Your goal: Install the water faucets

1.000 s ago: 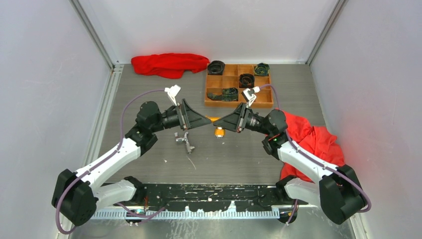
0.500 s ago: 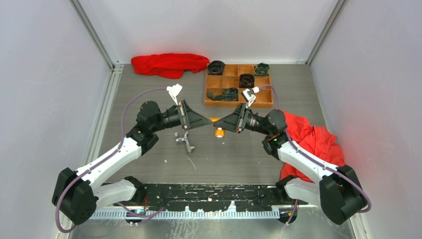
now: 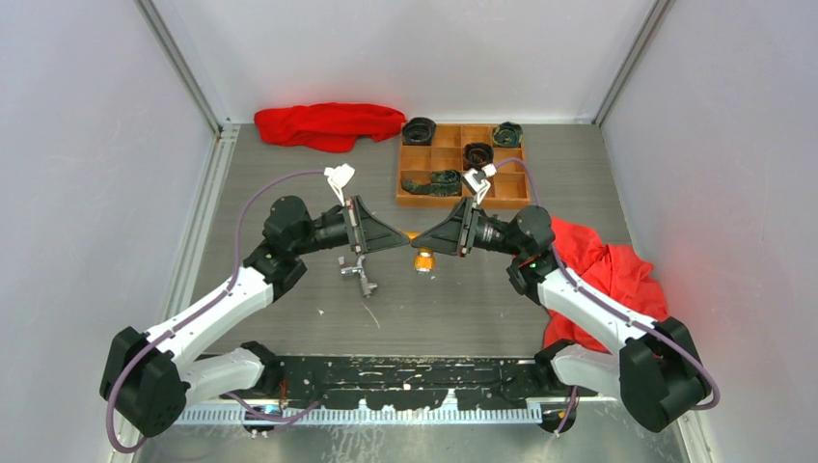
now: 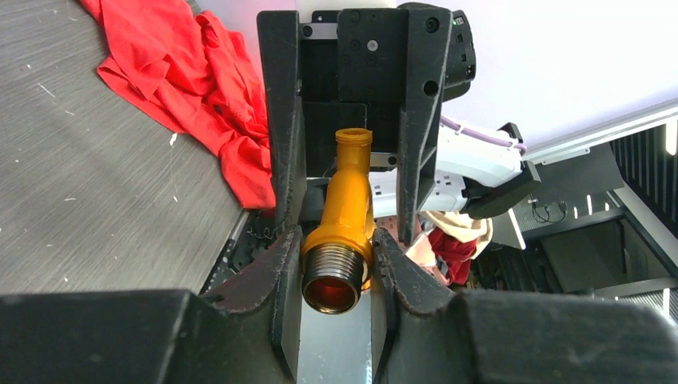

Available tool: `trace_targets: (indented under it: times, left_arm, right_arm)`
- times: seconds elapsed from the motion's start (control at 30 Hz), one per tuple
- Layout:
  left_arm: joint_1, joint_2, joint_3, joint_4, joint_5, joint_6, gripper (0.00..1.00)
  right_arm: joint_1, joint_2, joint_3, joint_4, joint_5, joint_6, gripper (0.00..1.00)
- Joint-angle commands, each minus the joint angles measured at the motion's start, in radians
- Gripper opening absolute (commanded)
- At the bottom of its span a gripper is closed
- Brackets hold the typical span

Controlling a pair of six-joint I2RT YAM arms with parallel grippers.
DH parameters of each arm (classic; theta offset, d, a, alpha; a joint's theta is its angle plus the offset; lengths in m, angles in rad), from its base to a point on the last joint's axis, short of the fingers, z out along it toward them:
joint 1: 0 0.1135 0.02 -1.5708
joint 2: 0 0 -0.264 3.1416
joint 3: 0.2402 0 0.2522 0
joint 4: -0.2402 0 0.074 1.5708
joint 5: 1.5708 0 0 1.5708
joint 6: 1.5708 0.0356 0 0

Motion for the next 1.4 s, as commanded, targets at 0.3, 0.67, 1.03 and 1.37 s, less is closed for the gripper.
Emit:
trace_targets:
  times: [0.3, 0.67, 1.03, 1.37]
  left_arm:
    - [-0.001, -0.005, 0.049, 0.046, 0.047, 0.015, 0.00]
    - [0.040, -0.062, 0.171, -0.443, -0.074, 0.290, 0.72]
    - [-0.106, -0.071, 0.316, -1.217, -0.824, 0.417, 0.98]
    - [-0.291, 0.203, 0.243, -1.253, -1.028, 0.292, 1.00]
  right_arm:
    - [0.006, 0.009, 0.045, -0.002, -0.040, -0.035, 0.01]
    - [0.005, -0.091, 0.175, -0.607, 0.103, -0.491, 0.01]
    - [0.005, -0.240, 0.217, -1.023, 0.675, -0.826, 0.01]
    - [0.005, -0.196, 0.229, -1.005, 0.599, -0.793, 0.01]
